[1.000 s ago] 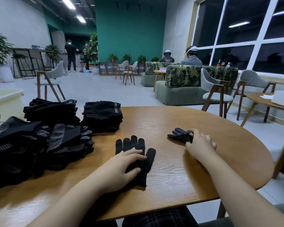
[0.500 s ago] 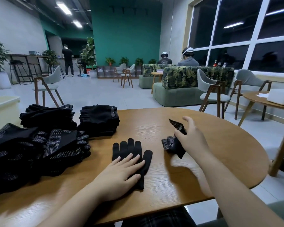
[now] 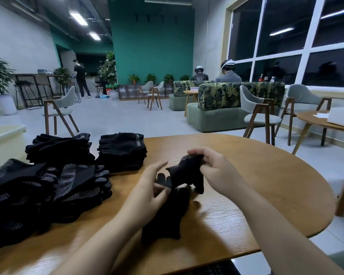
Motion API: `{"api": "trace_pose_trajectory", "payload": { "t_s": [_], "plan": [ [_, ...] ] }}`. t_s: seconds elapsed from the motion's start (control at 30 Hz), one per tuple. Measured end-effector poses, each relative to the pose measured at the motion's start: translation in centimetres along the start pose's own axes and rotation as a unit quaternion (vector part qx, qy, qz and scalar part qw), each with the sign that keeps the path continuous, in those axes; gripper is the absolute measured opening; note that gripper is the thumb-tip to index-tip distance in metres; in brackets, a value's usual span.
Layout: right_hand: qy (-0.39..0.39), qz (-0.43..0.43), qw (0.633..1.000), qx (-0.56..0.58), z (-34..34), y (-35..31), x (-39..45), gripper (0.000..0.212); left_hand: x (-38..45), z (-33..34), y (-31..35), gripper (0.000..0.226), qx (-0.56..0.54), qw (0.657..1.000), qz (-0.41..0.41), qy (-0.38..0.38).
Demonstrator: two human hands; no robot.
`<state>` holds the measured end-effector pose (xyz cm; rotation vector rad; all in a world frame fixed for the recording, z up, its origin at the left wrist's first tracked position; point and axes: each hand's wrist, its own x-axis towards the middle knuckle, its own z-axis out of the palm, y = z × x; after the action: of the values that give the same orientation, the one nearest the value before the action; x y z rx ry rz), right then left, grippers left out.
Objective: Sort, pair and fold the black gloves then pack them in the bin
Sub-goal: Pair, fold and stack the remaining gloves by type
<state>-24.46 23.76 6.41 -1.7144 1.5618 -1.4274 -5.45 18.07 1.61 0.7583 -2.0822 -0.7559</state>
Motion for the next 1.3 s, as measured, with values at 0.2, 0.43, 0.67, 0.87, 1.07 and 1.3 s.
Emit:
{"api": "trace_pose_trajectory", "payload": {
  "t_s": [0.2,0.43,0.67,0.87,1.07,1.3],
  "plan": [
    [0.005,-0.061,0.998,-0.009,1.3,0.0,1.4,0.042,3.2,-1.0,0.9,0.033,-0.102,0.994,0.032,0.035],
    [0.0,-0.092,0.99,-0.102,3.9,0.6,3.7,0.039,4.3,-2.4,-0.8,0.022,0.004,0.996,0.067,0.052],
    [-0.065,-0.078,0.989,-0.103,6.3,2.9,3.0,0.043,1.4,-3.0,-3.3,0.039,0.078,0.994,0.082,0.0],
    [-0.103,-0.066,0.988,-0.098,6.5,4.1,1.9,0.039,-0.9,-3.0,-3.5,0.024,0.088,0.991,0.101,-0.021],
    [-0.131,-0.035,0.984,-0.116,5.6,4.2,0.7,0.032,-2.4,-3.6,-3.5,0.01,0.086,0.989,0.113,-0.038],
    [-0.148,-0.039,0.974,-0.165,5.0,3.8,-2.0,0.026,-4.2,-3.7,-3.4,0.007,0.069,0.99,0.094,-0.075]
  ]
}}
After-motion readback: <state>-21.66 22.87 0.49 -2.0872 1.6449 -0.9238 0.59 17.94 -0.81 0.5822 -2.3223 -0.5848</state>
